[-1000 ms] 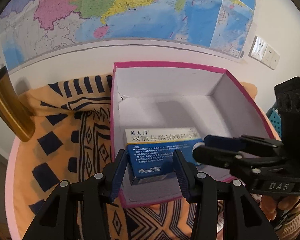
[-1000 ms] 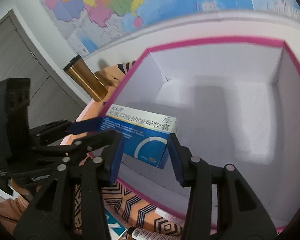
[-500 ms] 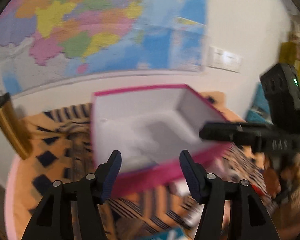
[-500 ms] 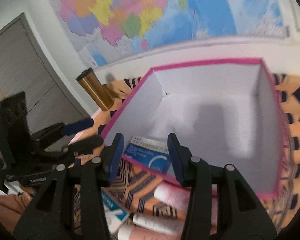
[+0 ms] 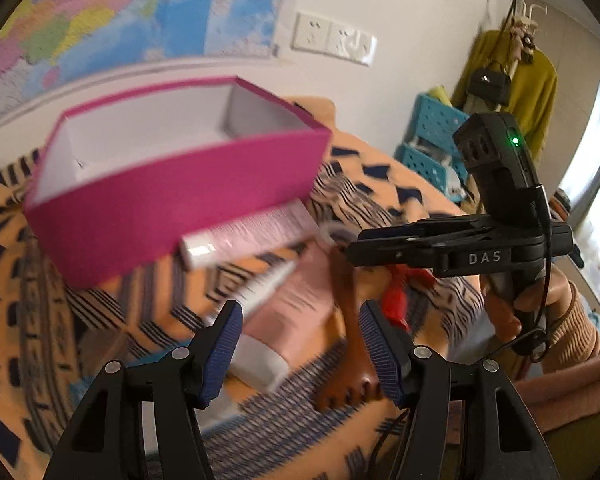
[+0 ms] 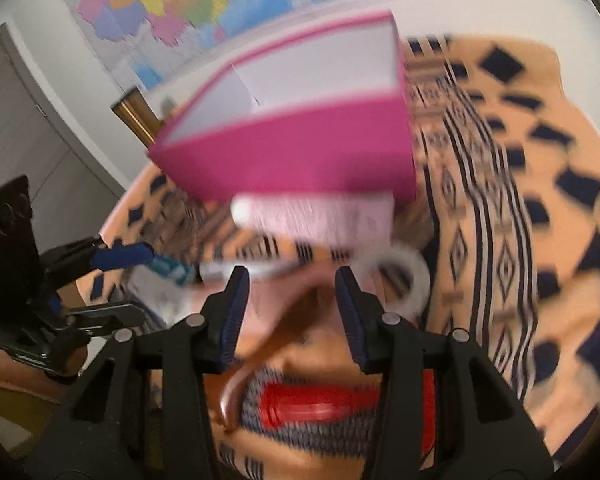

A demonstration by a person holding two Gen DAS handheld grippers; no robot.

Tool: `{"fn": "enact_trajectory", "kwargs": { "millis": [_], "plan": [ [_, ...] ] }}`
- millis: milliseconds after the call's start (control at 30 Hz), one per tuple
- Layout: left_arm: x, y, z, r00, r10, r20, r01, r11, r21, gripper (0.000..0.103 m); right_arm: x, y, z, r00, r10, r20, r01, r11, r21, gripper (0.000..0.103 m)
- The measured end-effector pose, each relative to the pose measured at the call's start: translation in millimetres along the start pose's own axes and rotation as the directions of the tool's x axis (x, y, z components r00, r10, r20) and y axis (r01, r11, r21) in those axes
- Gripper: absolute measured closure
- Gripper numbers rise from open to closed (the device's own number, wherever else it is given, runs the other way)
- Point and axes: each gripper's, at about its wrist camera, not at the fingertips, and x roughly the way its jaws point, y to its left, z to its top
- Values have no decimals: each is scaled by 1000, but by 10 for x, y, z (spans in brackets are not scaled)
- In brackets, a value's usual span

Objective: Organize rigid objects
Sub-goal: 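Grasp the brown wooden back-scratcher handle with the right gripper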

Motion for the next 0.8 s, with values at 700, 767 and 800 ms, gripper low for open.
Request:
{"fn": "enact_trajectory", "kwargs": {
  "millis": [700,767,800],
  "plan": [
    [596,-432,-293,988,-32,-150,48,993,104,72,297,-65,-336,991,104,-80,-93,987,133,75],
    [598,-446,-289,988,-30,-149,47,993,110,72,290,-77,-345,990,117,-74,-106,984,141,75],
    [586,-447,-291,988,-34,-148,50,993,109,72,284,-83,-349,990,121,-71,-110,984,143,76]
  ]
}}
